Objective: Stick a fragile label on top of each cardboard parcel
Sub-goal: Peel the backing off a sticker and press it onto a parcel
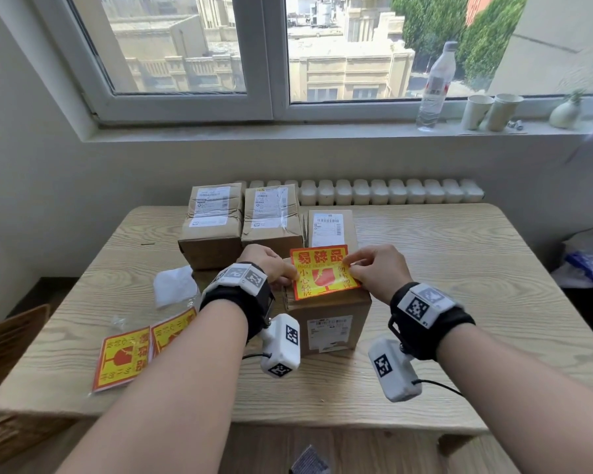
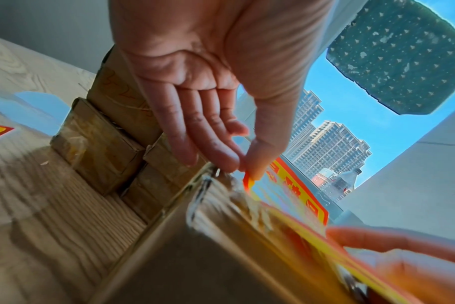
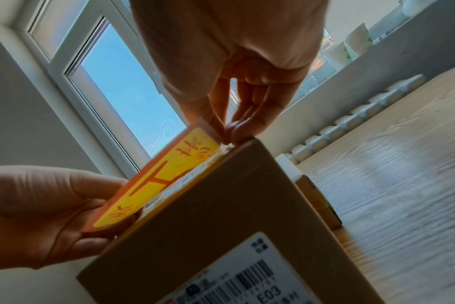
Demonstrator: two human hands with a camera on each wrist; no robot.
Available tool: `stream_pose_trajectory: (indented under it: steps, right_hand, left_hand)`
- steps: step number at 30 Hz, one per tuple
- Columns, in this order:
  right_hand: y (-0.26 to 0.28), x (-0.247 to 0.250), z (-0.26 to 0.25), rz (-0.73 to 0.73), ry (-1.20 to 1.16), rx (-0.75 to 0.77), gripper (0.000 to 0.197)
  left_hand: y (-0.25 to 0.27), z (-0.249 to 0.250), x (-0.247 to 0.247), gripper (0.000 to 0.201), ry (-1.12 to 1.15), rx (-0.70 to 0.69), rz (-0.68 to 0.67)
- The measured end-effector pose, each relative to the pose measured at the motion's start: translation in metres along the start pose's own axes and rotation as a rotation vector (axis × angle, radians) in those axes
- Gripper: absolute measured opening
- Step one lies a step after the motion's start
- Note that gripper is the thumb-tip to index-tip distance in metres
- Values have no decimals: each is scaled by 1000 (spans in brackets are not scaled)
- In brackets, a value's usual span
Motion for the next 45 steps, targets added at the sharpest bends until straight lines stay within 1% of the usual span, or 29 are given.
stream_pose_trajectory:
  steps: [3, 7, 10, 18, 22, 25, 27, 30, 32, 34, 35, 36, 38, 39, 42, 44, 45]
  right_hand:
    - [1, 1, 1, 4, 4, 1, 24]
    - [1, 0, 1, -1, -9, 0, 24]
    - [2, -1, 0, -12, -1, 4, 22]
    - [3, -1, 0, -12, 56, 3, 19]
    - [4, 0, -4, -15, 66, 11, 18]
    - [4, -1, -7, -43, 79, 27, 17]
    - [4, 1, -6, -61, 90, 25, 18]
    - [5, 6, -6, -81, 97, 50, 25]
    - [7, 4, -15, -122, 180, 122, 42]
    - [9, -5, -23, -192, 245, 173, 63]
    - [10, -11, -25, -228, 276, 188, 73]
    - [10, -16, -25, -259, 316, 194, 79]
    - [10, -20, -20, -295, 376, 185, 83]
    - [9, -18, -17, -299, 375, 172, 82]
    - [7, -7, -9, -298, 363, 144, 81]
    - [5, -3, -9, -290, 381, 141, 80]
    - [5, -3, -11, -286, 382, 143, 79]
  left_hand:
    - [-2, -2, -2, 25, 17, 4, -15]
    - [-1, 0, -3, 21, 34, 12, -18]
    - [-3, -1, -2, 18, 0, 14, -10]
    - [-6, 0, 0, 22, -101, -8, 34]
    - [-6, 2, 2, 21, -157, -27, 85]
    - [-7, 5, 1, 29, -204, -48, 120]
    - [-7, 6, 1, 36, -217, -51, 113]
    - [-8, 8, 9, 41, -238, -81, 124]
    - [-7, 11, 9, 37, -243, -145, 113]
    - [0, 16, -2, 34, -253, -205, 32]
    - [3, 17, -10, 39, -270, -225, -17]
    - [5, 18, -19, 50, -292, -246, -64]
    - [5, 15, -30, 72, -337, -277, -125]
    - [2, 12, -32, 79, -356, -280, -135]
    - [4, 9, -20, 89, -389, -288, -99]
    - [4, 10, -12, 91, -396, -290, -75]
    - [5, 11, -12, 92, -381, -286, -91]
Point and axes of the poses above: each hand's wrist, its own y-axis away from the middle knuckle, its own x-axis out of the back of the hand, z = x × y, the point moved 9 cm from there along -y, towards the middle knuckle, and after that the axes turned 10 degrees about x, right-handed, at the moved point
